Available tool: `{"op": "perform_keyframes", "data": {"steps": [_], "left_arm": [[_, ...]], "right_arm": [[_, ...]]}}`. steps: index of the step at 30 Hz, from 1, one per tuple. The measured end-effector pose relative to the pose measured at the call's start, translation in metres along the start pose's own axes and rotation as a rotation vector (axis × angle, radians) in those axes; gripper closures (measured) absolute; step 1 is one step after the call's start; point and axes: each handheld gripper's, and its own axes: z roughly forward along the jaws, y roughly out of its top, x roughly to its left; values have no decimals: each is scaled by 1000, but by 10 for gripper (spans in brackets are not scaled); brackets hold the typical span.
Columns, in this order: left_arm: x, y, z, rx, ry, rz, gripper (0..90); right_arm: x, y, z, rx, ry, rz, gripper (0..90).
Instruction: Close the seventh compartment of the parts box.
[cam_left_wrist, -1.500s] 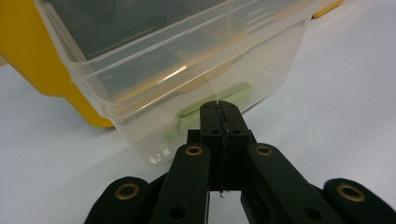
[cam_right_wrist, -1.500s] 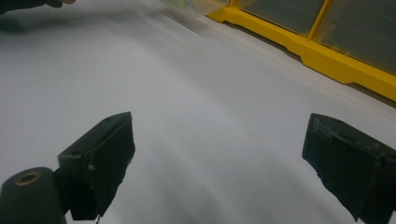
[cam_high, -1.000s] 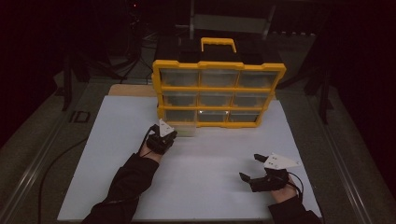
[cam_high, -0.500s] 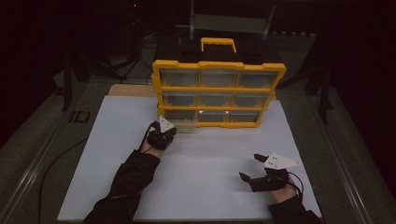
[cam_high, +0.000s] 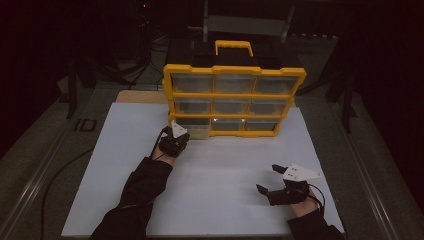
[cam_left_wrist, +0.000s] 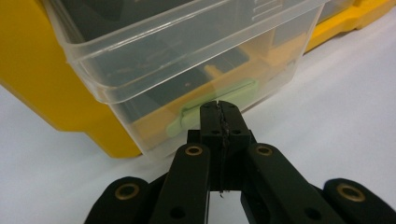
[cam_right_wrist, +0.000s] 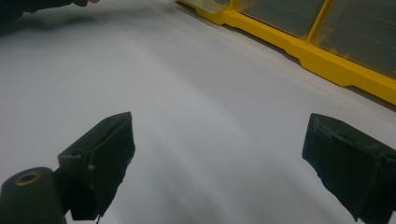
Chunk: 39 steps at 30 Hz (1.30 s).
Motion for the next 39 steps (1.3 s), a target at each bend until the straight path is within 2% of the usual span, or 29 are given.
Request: {"op": "perform_keyframes", "data": {"steps": [19, 27, 39], "left_arm": [[3, 8, 14, 4, 15, 1, 900], [2, 11, 19, 8, 19, 25, 900], [8, 15, 22, 5, 27, 18, 900]], "right_arm": [[-1, 0, -3, -6, -8, 3, 91], [-1, 0, -2, -3, -5, 4, 92], [-2, -1, -1, -1, -1, 9, 92]]}}
